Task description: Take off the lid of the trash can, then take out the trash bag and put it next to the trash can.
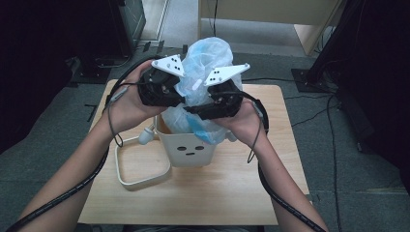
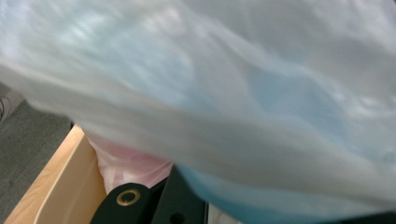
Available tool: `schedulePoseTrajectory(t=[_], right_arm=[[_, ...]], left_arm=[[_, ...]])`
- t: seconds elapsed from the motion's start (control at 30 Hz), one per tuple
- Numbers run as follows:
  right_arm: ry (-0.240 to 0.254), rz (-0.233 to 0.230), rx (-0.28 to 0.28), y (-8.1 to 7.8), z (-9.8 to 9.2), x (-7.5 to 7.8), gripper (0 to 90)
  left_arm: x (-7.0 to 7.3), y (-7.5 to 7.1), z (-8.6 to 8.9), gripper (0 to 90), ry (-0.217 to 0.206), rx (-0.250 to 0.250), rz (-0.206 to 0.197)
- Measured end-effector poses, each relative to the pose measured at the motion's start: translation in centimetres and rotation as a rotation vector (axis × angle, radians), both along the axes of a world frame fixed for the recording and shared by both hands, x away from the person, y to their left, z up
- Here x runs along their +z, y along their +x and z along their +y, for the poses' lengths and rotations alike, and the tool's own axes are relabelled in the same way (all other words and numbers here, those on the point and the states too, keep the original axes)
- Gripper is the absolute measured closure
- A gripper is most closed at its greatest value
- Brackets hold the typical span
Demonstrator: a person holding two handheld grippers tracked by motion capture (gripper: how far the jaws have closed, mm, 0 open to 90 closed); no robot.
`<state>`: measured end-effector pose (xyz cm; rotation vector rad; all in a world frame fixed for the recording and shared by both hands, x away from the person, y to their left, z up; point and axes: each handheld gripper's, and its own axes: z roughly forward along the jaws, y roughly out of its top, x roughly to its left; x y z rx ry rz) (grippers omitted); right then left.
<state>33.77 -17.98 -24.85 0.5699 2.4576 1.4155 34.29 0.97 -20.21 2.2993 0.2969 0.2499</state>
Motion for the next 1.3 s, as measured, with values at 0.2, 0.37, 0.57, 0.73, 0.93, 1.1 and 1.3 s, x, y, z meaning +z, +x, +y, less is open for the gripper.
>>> schedulePoseTrajectory(t=[0.2,0.37,0.57,0.73,0.93,1.1,1.3], right_arm=[[0.022,0.067,-0.010,0.4,-0.7,-0.2,81.5],[0.069,0.102,-0.029,0.8,-1.5,-0.1,85.3],[0.119,0.115,-0.042,0.8,-2.8,0.5,85.7],[0.154,0.114,-0.038,0.6,-3.5,1.0,85.7],[0.178,0.111,-0.039,0.6,-3.9,1.5,85.6],[0.184,0.113,-0.037,0.4,-4.1,1.8,85.4],[0.228,0.110,-0.037,0.2,-5.0,3.0,85.3]], left_arm=[[0.0,0.2,0.6,81.5,-0.051,0.014,0.004],[0.0,0.1,1.2,57.1,-0.078,0.010,0.010],[0.2,0.3,2.8,41.2,-0.152,0.037,0.014],[0.8,0.1,4.5,33.5,-0.191,0.082,-0.035],[0.5,0.2,6.5,33.1,-0.203,0.131,-0.027],[0.0,0.4,7.3,31.4,-0.203,0.150,-0.017],[-0.1,0.6,8.5,31.2,-0.234,0.180,-0.004]])
